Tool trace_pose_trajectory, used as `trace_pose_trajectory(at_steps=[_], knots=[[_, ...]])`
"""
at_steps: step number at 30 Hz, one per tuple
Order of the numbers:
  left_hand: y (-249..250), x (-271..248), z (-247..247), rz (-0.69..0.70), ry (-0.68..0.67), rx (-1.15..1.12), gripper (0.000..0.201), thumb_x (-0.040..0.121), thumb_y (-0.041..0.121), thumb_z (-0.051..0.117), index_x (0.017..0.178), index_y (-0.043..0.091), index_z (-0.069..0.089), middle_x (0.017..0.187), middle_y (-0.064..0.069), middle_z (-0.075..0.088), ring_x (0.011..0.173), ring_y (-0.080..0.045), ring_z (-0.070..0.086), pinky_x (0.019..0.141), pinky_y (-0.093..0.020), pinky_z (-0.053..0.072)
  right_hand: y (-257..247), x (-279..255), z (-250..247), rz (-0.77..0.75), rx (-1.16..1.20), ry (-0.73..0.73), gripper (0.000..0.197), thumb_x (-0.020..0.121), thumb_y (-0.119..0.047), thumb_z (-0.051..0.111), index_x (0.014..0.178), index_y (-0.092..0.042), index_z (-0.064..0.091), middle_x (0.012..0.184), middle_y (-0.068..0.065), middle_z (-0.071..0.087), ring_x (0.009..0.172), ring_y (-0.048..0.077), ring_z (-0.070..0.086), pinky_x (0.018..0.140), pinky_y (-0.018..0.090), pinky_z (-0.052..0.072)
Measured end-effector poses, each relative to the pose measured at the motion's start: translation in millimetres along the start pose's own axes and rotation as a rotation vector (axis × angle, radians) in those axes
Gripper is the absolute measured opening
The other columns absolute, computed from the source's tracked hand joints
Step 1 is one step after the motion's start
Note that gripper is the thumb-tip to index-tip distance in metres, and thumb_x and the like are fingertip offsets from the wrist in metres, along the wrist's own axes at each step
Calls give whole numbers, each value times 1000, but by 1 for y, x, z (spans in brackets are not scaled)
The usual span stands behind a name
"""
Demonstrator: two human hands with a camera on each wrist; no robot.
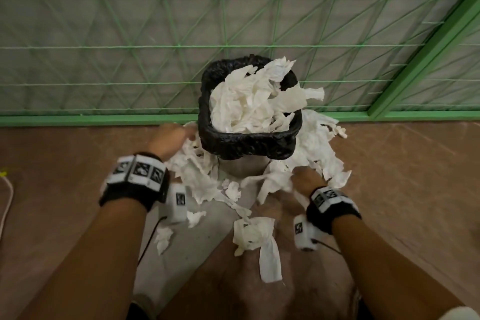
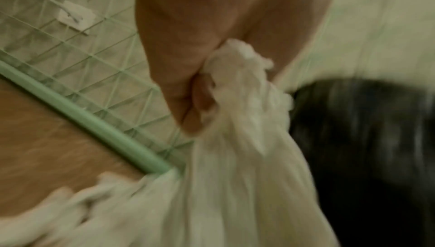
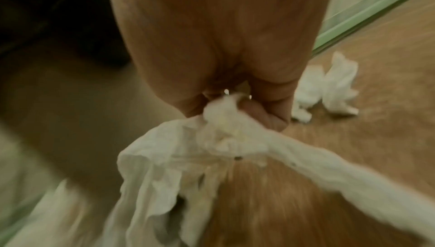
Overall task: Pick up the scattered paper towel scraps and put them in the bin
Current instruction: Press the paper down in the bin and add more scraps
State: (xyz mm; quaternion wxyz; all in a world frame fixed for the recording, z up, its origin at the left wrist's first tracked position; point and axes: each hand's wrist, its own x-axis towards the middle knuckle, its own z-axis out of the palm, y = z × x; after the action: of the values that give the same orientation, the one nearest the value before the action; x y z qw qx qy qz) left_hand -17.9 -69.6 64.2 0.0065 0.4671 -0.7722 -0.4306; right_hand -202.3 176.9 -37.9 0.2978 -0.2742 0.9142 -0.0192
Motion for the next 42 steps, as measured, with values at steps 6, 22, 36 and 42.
trace_pose_trajectory(at_steps=[6,22,36,42], knots=[[90,-50,-75,263,-277,183,22,79,0,69,87,21,69,92,-10,65,82,-24,57,78,-32,43,37,16,-100,150,397,265,20,83,-33,42,75,-18,53,75,13,63,57,10,50,54,25,40],[149,-29,-25,580,496,-416,15,83,5,57,84,20,61,79,4,61,69,-7,59,61,-17,50,-77,-91,-262,-657,1128,902,16,70,-6,59,66,-15,47,67,5,51,58,14,58,49,27,50],[48,-13,22,-5,109,-50,46,73,19,67,117,18,51,118,-7,63,103,-29,63,92,-40,53,-82,-14,-167,-255,288,471,19,88,-25,54,95,-10,63,106,6,64,97,26,57,81,31,45],[69,7,17,85,125,58,40,78,10,66,116,11,55,114,-14,66,101,-32,63,92,-44,53,-53,-4,-154,-243,536,328,20,82,-13,63,99,-23,65,106,1,58,84,17,55,52,18,38]])
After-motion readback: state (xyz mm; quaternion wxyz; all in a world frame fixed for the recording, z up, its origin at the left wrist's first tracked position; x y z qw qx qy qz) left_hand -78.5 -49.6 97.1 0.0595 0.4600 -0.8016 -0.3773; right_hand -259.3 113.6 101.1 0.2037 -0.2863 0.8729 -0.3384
